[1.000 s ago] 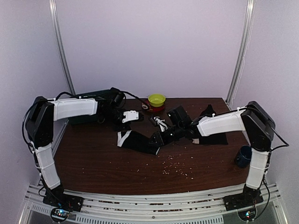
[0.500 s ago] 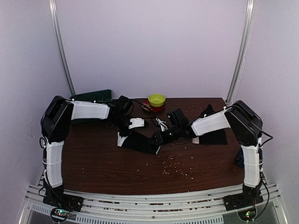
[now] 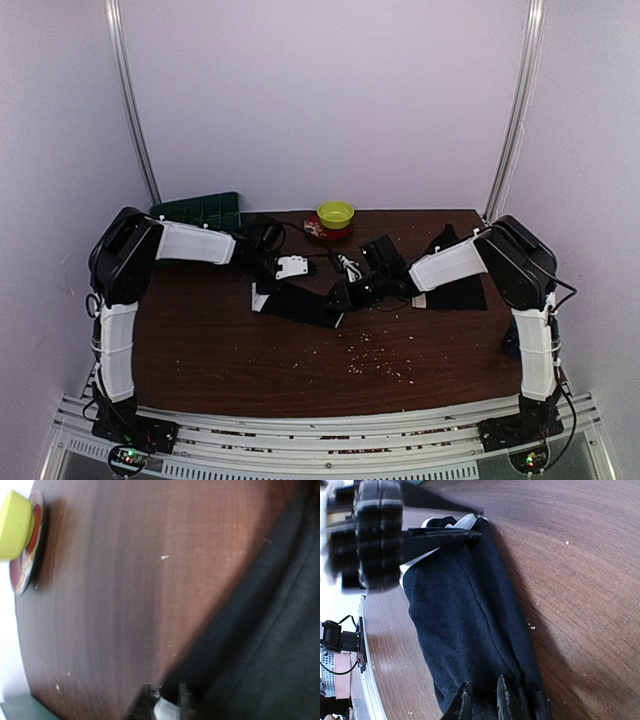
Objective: Roll the underwear
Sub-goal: Smooth out the underwear at the center of the board.
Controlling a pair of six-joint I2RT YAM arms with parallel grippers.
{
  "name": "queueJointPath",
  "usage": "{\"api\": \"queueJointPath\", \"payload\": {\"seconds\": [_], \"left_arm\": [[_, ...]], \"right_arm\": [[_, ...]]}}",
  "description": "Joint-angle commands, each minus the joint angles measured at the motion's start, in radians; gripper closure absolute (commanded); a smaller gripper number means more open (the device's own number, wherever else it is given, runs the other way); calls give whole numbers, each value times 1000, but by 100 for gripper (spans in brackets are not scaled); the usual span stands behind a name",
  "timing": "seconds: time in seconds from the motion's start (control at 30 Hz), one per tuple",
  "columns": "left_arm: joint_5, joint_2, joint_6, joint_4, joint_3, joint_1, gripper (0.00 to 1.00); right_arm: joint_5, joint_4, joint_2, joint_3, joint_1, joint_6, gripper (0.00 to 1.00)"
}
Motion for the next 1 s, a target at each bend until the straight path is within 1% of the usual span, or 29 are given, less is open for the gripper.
{"api": "queueJointPath", "payload": {"seconds": [0.0, 0.03, 0.07, 0.2, 0.23, 0.4, 0.47, 0.53, 0.57, 0.63, 0.7, 0.77, 0.83, 0.97], "left_arm": [[-60, -38, -59, 21, 12, 31, 64], [-50, -52, -74, 13, 40, 40, 55], [-46, -68, -84, 7, 55, 47, 48], [-45, -152, -90, -4, 63, 55, 24], [-41, -168, -89, -10, 59, 55, 22], [19, -255, -74, -63, -15, 54, 20], [51, -289, -63, -72, -69, 54, 21], [109, -317, -45, -104, -118, 54, 27], [149, -327, -40, -121, -138, 53, 32], [196, -335, -32, -147, -171, 54, 39], [208, -330, -28, -153, -200, 53, 50], [210, -310, -21, -154, -212, 53, 57], [215, -285, -13, -166, -213, 54, 59], [214, -230, -8, -169, -207, 53, 60]], "right_arm": [[18, -63, -75, -14, -3, -24, 80], [19, -69, -98, -15, -2, -30, 80], [21, -74, -130, -16, -2, -35, 79], [24, -106, -203, -15, 3, -49, 78], [25, -112, -214, -16, 6, -53, 78], [15, -107, -227, -24, 39, -62, 77], [6, -91, -212, -25, 54, -60, 77], [-2, -74, -190, -23, 68, -53, 77], [-7, -67, -178, -21, 72, -48, 77], [-14, -50, -152, -17, 77, -41, 77], [-20, -41, -125, -8, 78, -34, 78], [-22, -40, -103, -1, 78, -30, 78], [-19, -43, -83, 2, 79, -28, 78], [-13, -53, -51, 4, 77, -33, 78]]}}
